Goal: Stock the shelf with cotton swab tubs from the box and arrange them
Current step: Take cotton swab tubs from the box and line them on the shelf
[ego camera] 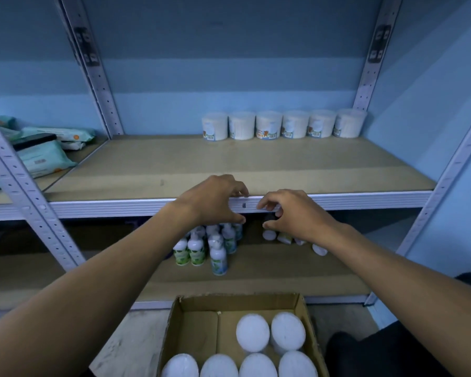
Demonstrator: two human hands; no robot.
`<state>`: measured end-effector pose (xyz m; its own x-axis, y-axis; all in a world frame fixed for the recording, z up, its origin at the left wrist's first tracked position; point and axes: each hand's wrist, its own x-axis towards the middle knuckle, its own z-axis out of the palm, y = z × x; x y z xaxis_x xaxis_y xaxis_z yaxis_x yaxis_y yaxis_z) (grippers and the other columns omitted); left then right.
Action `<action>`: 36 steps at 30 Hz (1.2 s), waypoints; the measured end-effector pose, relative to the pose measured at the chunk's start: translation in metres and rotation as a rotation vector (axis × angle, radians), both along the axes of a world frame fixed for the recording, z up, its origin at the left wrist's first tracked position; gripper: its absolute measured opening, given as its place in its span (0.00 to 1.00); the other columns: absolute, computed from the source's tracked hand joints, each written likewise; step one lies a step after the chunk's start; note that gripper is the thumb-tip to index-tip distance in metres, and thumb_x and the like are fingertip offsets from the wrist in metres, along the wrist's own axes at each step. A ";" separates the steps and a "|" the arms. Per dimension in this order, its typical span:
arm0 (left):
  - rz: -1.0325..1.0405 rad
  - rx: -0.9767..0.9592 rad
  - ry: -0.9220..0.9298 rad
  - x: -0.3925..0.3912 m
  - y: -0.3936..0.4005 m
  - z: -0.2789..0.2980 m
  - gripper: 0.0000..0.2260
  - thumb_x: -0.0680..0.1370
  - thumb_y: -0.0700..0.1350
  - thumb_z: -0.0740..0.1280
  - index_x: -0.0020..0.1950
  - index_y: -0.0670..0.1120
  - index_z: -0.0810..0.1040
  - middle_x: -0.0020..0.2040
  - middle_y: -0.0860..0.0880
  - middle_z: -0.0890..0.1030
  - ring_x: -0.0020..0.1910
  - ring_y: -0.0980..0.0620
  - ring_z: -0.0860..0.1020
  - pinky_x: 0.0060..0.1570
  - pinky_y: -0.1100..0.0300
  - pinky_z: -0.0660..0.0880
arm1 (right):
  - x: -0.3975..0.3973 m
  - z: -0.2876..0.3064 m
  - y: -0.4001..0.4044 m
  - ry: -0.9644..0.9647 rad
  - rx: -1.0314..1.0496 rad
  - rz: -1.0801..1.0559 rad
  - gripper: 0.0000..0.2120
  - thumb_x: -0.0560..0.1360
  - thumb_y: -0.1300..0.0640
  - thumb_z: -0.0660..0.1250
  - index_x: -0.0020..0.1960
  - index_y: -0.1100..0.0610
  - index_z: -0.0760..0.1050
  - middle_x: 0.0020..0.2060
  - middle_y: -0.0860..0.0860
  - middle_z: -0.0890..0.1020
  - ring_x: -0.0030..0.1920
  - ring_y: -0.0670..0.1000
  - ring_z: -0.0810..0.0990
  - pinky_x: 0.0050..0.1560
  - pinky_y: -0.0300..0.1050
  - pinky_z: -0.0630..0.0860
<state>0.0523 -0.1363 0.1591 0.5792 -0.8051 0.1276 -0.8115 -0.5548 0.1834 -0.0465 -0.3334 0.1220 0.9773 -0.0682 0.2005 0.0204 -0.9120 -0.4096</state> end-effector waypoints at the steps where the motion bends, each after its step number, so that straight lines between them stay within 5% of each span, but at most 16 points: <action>1: -0.004 -0.012 -0.014 -0.002 0.000 -0.004 0.24 0.69 0.54 0.76 0.63 0.52 0.77 0.57 0.50 0.76 0.56 0.50 0.76 0.57 0.53 0.73 | -0.001 -0.007 -0.001 0.016 0.016 -0.006 0.18 0.69 0.52 0.79 0.58 0.47 0.81 0.49 0.44 0.81 0.43 0.44 0.79 0.44 0.40 0.77; 5: -0.062 -0.021 -0.034 -0.010 -0.003 -0.024 0.23 0.71 0.52 0.75 0.65 0.50 0.76 0.58 0.48 0.73 0.57 0.47 0.74 0.57 0.51 0.72 | -0.004 -0.034 -0.006 0.076 0.023 -0.017 0.19 0.69 0.50 0.79 0.58 0.45 0.81 0.48 0.43 0.81 0.42 0.38 0.76 0.43 0.38 0.73; 11: -0.064 0.109 0.087 -0.017 -0.008 -0.075 0.26 0.72 0.54 0.74 0.68 0.54 0.72 0.62 0.50 0.73 0.60 0.50 0.73 0.59 0.50 0.73 | -0.007 -0.076 -0.013 0.181 0.017 -0.045 0.20 0.69 0.50 0.80 0.59 0.47 0.80 0.51 0.46 0.81 0.51 0.45 0.79 0.54 0.49 0.80; 20: -0.043 0.196 0.303 -0.014 -0.025 -0.170 0.32 0.72 0.56 0.74 0.74 0.50 0.68 0.69 0.48 0.73 0.65 0.48 0.71 0.57 0.61 0.69 | -0.016 -0.146 -0.021 0.376 0.006 -0.087 0.23 0.71 0.49 0.77 0.63 0.46 0.76 0.60 0.48 0.77 0.58 0.49 0.75 0.48 0.45 0.73; 25: -0.008 0.198 0.484 -0.018 -0.034 -0.221 0.31 0.71 0.51 0.77 0.71 0.47 0.72 0.68 0.46 0.74 0.66 0.46 0.73 0.60 0.59 0.70 | -0.022 -0.186 -0.026 0.548 0.052 -0.123 0.27 0.72 0.52 0.75 0.68 0.47 0.72 0.65 0.51 0.72 0.63 0.54 0.73 0.59 0.51 0.75; 32: 0.065 0.293 0.595 -0.022 -0.038 -0.282 0.35 0.70 0.55 0.76 0.74 0.49 0.69 0.67 0.44 0.73 0.64 0.44 0.73 0.62 0.56 0.71 | -0.030 -0.237 -0.025 0.681 0.024 -0.134 0.35 0.68 0.46 0.77 0.71 0.49 0.69 0.64 0.51 0.71 0.63 0.54 0.74 0.58 0.51 0.75; 36: 0.089 0.322 0.629 -0.026 -0.039 -0.308 0.38 0.68 0.57 0.77 0.75 0.49 0.67 0.69 0.46 0.72 0.67 0.45 0.72 0.65 0.54 0.70 | -0.035 -0.260 -0.020 0.761 0.016 -0.127 0.39 0.68 0.45 0.78 0.75 0.49 0.65 0.72 0.51 0.66 0.69 0.56 0.68 0.63 0.56 0.74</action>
